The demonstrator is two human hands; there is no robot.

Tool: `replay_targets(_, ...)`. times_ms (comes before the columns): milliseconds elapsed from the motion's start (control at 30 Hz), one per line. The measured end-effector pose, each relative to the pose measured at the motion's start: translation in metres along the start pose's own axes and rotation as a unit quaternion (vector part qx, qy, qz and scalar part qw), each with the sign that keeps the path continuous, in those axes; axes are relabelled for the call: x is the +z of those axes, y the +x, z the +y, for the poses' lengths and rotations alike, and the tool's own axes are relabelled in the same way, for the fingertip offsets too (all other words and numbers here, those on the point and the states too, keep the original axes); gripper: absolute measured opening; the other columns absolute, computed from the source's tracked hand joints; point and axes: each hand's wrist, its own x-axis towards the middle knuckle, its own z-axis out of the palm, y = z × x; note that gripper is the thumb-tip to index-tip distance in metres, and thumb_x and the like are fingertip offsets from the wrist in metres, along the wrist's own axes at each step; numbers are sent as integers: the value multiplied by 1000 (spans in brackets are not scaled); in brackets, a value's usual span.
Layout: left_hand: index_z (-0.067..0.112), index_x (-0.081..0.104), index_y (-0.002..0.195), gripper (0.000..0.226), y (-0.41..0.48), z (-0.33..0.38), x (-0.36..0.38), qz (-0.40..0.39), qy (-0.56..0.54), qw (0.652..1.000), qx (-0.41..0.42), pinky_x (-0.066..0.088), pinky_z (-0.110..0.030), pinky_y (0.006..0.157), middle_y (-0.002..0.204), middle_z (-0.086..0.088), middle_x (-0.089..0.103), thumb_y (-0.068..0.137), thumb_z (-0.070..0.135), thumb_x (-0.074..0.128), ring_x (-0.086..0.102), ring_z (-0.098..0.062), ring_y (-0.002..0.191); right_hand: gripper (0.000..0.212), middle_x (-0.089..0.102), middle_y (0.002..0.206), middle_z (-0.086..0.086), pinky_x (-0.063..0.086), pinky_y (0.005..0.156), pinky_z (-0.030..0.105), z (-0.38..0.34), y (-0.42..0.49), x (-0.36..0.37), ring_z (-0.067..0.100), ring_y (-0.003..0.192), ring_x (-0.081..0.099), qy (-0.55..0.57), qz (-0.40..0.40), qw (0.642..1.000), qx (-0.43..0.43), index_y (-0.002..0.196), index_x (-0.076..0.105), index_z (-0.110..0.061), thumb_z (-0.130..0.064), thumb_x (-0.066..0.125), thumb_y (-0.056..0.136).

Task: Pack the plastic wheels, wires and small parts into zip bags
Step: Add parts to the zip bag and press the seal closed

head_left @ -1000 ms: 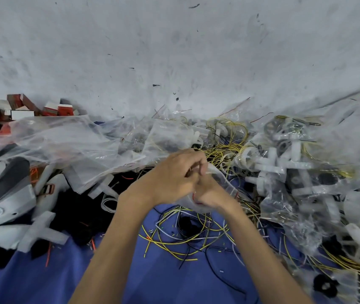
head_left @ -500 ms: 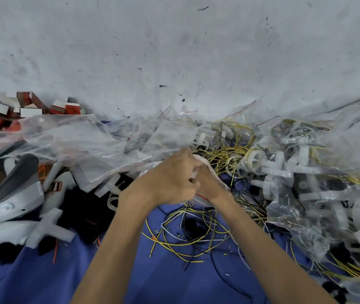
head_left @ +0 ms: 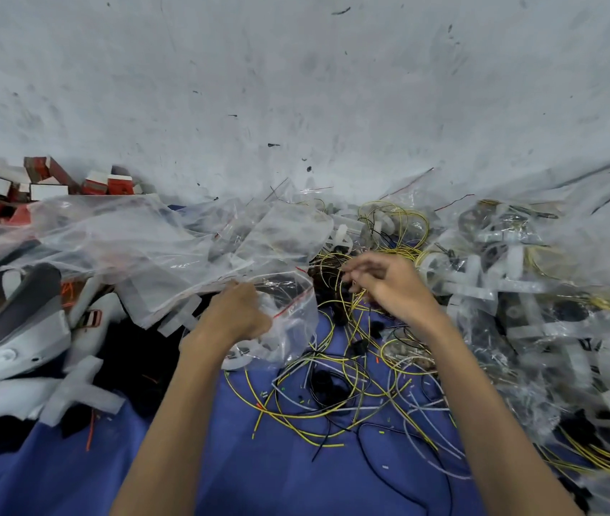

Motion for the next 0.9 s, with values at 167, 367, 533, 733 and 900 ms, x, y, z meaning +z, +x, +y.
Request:
replay_targets(167,9,52,101,28,5,-3,3,19,-7,999,-29,40,-30,78,122,-17,52,74,17,56,54,-32,109,17,66,103,4,49,91,33,47,-8,-3,18,100,63,-144,-109,978,103,102,66,-12,-12,65,86)
replay_targets(367,0,52,110,36,2,-7,5,103,-47,988,-101,38,-32,81,119,-19,44,77,14,57,53,-39,103,17,58,113,4,43,81,27,62,-11,5,19,102,55,-258,-161,943,134,104,67,-12,-16,62,88)
replay_targets(533,-3,52,111,37,1,-5,5,122,-46,986,-105,38,-34,82,115,-20,47,79,15,57,49,-39,108,27,65,107,3,46,74,24,57,-13,-5,14,90,57,-280,-196,929,144,98,71,-14,1,59,80)
replay_targets(733,2,58,108,35,3,-13,4,106,-68,986,-107,41,-35,85,115,-19,46,78,20,56,53,-39,100,32,71,91,-9,47,64,9,43,-20,-32,-8,78,63,-221,-242,931,157,94,72,-21,3,53,83)
replay_targets(900,4,58,111,37,5,-13,4,104,-53,989,-92,40,-35,85,114,-17,48,80,24,54,53,-38,103,17,69,104,3,49,85,28,47,-21,-65,16,92,63,-312,-69,937,138,98,70,-17,-12,68,81)
